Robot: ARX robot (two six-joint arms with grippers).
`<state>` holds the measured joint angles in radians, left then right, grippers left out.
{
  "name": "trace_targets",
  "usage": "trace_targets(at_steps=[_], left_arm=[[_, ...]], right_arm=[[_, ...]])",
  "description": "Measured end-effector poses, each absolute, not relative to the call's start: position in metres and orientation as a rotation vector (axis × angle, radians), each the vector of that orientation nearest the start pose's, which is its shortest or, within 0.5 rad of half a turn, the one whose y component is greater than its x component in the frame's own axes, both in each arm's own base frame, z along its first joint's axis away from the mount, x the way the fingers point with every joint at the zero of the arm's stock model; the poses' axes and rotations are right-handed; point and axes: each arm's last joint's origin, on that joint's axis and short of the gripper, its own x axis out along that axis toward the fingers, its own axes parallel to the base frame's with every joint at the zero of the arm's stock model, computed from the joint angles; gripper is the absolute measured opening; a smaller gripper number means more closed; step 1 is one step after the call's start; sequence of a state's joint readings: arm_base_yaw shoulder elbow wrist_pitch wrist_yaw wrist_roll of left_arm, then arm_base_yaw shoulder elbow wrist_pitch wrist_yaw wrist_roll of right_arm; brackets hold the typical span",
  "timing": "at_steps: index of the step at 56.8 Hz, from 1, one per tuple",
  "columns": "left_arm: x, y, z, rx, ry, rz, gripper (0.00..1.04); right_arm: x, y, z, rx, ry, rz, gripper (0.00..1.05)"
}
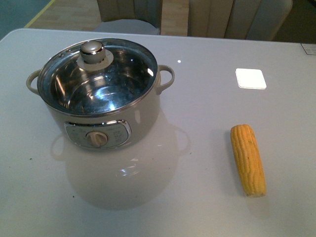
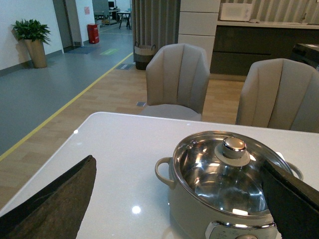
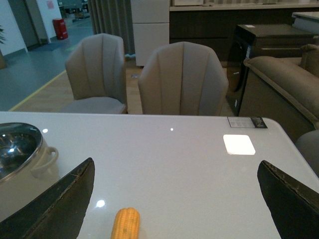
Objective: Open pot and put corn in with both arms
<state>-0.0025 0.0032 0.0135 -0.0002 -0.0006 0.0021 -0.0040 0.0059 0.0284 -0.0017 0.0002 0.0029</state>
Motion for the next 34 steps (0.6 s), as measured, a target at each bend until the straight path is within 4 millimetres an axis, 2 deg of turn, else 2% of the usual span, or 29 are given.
trace_targets(at_steps=[34], left_arm=[[0.0971,-0.0002,0.1679,0.002,-0.010,-0.002,0.98]], right_arm=[[0.0963,-0.0004,0.1726,0.003,-0.021,-0.004,0.96]])
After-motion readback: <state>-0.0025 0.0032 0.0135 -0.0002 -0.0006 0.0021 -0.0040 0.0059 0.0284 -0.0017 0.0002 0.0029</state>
